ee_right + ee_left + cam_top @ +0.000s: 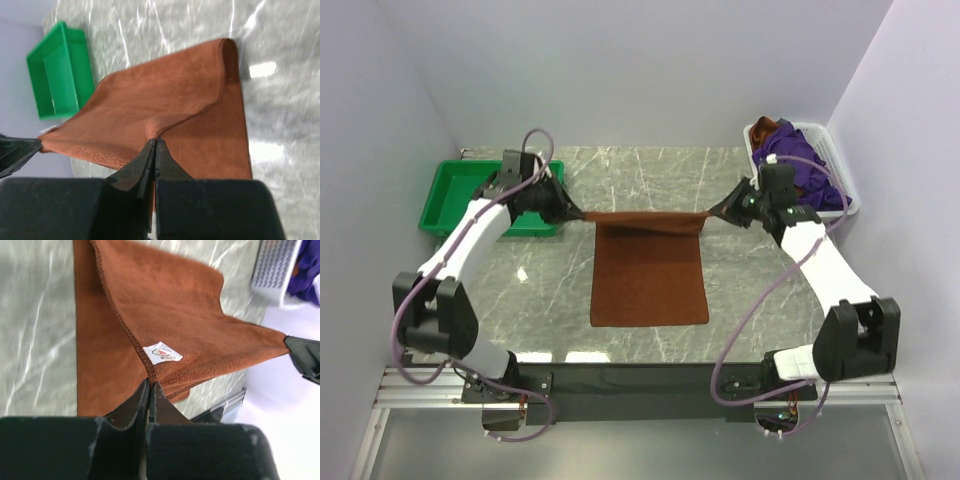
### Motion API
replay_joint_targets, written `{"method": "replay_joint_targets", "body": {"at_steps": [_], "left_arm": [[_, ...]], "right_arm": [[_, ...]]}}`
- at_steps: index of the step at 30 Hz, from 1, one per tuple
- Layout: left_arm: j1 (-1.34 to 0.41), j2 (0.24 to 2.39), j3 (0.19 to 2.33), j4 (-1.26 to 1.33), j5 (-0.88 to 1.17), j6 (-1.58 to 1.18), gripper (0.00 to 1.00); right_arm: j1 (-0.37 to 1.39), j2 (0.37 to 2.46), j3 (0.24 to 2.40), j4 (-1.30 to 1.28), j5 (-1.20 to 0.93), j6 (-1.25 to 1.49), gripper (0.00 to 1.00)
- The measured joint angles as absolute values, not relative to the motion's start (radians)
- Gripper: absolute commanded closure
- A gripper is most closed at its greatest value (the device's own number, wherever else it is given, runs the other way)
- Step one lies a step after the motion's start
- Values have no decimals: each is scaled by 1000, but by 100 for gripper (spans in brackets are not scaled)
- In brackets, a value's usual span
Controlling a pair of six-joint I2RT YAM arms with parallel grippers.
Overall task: Fold and stack the towels
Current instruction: Fold the towel
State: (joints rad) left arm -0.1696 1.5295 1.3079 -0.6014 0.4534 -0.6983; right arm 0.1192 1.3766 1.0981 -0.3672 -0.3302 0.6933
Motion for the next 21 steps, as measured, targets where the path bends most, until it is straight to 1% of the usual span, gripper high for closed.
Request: {"method": "replay_joint_targets", "body": {"at_steps": [4,12,17,21], "left_arm": [[-169,1425,1150,-589,474,-698,99],[-171,1293,874,-550,509,-707,99],[-189,1259,748,-507,512,-736,99],[-233,1259,677,-473,494,-762,99]], "right_arm": [[132,1283,993,-380,-351,688,99],[155,1129,770,-416,-381,686,98],[155,1058,620,-410,-398,712,99],[155,1050,550,-405,-391,730,98]]}}
